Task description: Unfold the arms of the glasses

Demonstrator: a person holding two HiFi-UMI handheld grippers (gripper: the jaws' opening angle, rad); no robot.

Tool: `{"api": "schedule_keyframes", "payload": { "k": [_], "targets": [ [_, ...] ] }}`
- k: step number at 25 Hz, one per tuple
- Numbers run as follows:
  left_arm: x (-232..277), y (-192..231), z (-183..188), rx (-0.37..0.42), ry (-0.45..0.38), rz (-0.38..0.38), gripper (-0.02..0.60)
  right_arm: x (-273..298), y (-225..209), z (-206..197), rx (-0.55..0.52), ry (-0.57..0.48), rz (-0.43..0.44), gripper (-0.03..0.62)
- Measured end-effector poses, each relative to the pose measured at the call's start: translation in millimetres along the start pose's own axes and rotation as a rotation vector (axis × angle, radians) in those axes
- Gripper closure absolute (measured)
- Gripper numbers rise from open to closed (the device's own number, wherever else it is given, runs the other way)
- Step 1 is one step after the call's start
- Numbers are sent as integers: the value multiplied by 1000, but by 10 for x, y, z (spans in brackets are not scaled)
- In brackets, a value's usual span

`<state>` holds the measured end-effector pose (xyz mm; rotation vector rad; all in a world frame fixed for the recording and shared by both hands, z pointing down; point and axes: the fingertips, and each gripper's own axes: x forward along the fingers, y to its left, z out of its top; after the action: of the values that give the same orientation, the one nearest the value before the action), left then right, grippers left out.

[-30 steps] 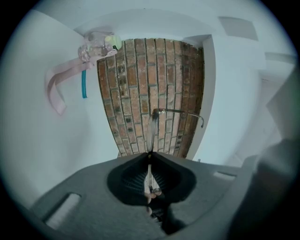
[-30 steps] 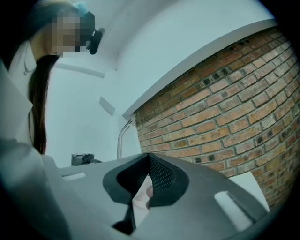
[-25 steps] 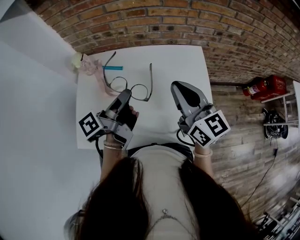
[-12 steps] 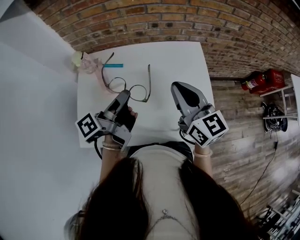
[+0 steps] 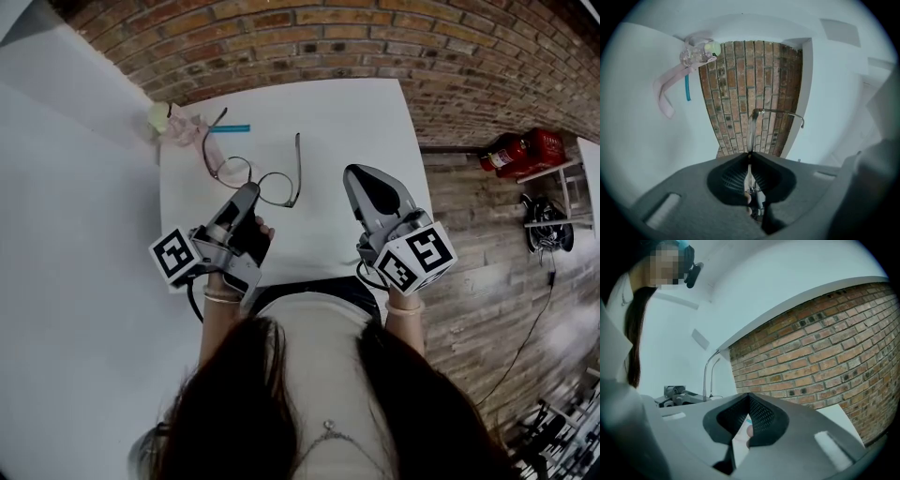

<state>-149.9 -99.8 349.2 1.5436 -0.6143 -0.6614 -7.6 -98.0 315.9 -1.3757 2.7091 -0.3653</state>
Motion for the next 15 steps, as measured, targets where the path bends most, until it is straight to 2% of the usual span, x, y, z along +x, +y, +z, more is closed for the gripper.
{"api": "schedule_keyframes", "payload": {
  "k": [15],
  "targets": [
    [5, 65, -59, -55, 33, 8, 561, -21, 19, 17, -13, 59, -31, 588]
  ]
}}
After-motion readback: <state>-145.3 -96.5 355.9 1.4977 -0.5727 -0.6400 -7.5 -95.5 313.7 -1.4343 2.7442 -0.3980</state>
